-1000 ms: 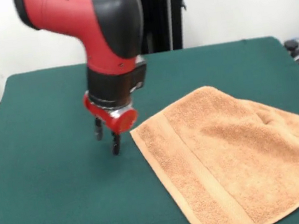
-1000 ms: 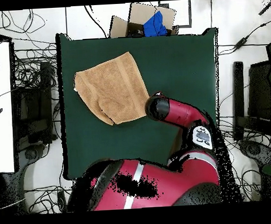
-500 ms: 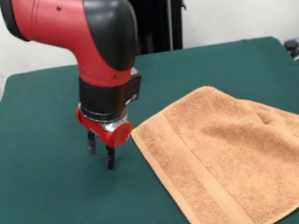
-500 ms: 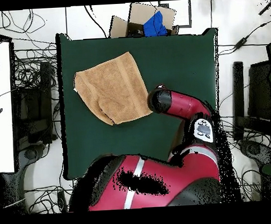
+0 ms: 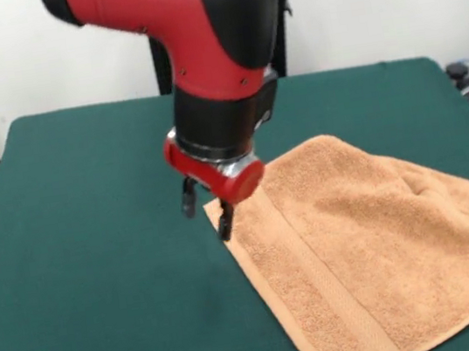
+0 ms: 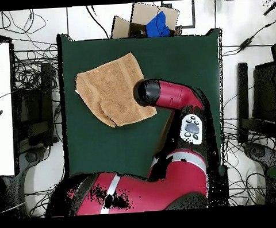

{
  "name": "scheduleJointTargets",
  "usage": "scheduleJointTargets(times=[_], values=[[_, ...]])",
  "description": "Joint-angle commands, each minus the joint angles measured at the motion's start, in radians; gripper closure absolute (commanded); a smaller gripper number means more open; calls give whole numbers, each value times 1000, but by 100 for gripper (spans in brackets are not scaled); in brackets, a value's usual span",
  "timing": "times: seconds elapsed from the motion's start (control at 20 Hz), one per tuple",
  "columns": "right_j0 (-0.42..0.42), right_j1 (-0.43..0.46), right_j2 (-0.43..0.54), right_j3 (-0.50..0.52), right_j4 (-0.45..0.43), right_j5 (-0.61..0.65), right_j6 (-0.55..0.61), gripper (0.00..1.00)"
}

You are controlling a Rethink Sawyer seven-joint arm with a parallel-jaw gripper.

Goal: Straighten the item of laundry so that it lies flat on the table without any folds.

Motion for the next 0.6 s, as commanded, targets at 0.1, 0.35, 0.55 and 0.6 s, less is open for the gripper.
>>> scheduleJointTargets(times=[0.1, 0.35, 0.55, 0.6], values=[[54, -54, 23, -57, 51, 191, 148, 0], [87, -30, 30, -69, 78, 192, 202, 0], [119, 17, 28, -90, 105, 160, 243, 0], [123, 29, 30, -93, 111, 148, 246, 0]])
